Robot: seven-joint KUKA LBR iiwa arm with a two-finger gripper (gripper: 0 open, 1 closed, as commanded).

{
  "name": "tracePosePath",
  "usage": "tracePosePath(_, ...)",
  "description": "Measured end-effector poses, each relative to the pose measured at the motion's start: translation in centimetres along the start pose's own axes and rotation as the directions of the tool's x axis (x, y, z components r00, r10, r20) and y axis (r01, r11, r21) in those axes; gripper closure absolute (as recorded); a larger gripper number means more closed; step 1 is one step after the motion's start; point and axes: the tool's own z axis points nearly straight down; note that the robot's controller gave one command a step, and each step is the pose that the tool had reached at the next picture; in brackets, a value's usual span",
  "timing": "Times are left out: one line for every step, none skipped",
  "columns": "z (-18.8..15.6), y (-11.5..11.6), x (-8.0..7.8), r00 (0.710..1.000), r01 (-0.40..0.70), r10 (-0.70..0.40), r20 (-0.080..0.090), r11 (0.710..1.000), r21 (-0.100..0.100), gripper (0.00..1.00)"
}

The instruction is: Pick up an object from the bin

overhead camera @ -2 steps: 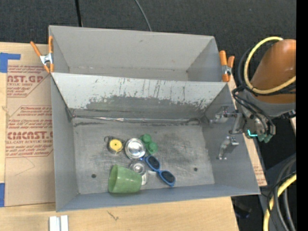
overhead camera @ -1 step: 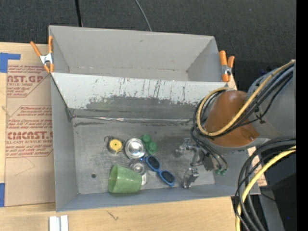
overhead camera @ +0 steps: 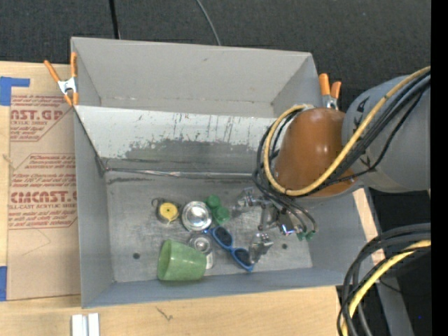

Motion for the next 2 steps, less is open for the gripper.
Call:
tracePosePath(5.84,3.27,-1.44,0.983,-0.183,0.183,-0.004,0.983,0.001,0.00)
tracePosePath(5.77,3.16,-1.53,0.983,-0.183,0.183,0.000,0.983,0.002,1.00)
